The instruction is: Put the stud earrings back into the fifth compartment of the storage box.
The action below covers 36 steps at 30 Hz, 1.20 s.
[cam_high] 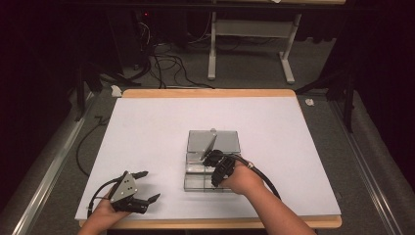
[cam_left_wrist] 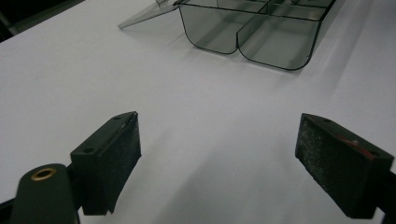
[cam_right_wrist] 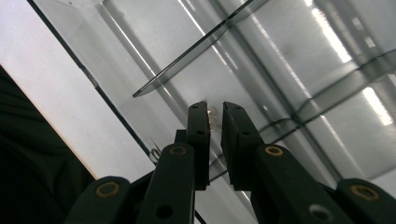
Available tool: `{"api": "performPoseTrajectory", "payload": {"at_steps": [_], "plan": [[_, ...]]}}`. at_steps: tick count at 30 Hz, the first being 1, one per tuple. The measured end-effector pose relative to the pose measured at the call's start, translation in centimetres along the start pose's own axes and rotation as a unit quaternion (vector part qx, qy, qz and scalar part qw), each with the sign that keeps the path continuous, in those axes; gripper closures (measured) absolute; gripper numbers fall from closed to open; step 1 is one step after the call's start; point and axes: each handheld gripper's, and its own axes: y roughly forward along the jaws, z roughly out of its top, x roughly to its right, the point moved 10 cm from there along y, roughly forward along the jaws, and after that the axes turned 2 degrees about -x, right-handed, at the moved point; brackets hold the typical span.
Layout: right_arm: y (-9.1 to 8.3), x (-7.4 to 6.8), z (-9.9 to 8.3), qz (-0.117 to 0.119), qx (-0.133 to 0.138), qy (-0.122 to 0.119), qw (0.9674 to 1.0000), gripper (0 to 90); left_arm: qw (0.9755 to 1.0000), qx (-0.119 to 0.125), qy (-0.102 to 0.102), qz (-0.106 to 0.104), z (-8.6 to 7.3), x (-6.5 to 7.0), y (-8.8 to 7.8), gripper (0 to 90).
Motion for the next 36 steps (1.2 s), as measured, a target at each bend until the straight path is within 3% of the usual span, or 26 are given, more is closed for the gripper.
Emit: {"api": "performPoseTrajectory", "payload": {"at_steps": [7, 9, 13, 19, 20, 21, 28, 36], "plan": [[-1.8, 0.9, -0.4, -0.013, 0.013, 0.018, 0.9997, 80.3, 1.0000, 0.000, 0.001, 0.001, 0.0, 0.0, 0.0, 14.9], [-2.4, 1.2, -0.8, -0.014, 0.017, 0.035, 0.9991, 79.6, 1.0000, 0.002, 0.003, 0.002, 0.0, 0.0, 0.0, 14.9], [-3.1, 2.5, -1.6, -0.022, 0.026, 0.032, 0.9989, 76.7, 1.0000, 0.000, 0.003, 0.003, 0.0, 0.0, 0.0, 14.9], [-4.3, 4.0, -3.5, -0.030, 0.035, 0.077, 0.9959, 70.8, 1.0000, -0.001, 0.003, 0.004, 0.0, 0.0, 0.0, 14.9], [-4.4, 4.6, -3.7, -0.036, 0.040, 0.060, 0.9968, 69.8, 1.0000, -0.001, 0.003, 0.004, 0.0, 0.0, 0.0, 14.9], [-4.5, 4.7, -4.1, -0.035, 0.041, 0.076, 0.9956, 68.8, 1.0000, -0.001, 0.004, 0.005, 0.0, 0.0, 0.0, 14.8], [-4.9, 6.5, -6.6, -0.043, 0.048, 0.111, 0.9918, 62.7, 1.0000, 0.000, 0.003, 0.007, 0.0, 0.0, 0.0, 14.8], [-4.9, 8.4, -9.2, -0.049, 0.056, 0.134, 0.9881, 58.6, 1.0000, 0.000, 0.002, 0.006, 0.0, -0.1, 0.0, 14.7]]}}
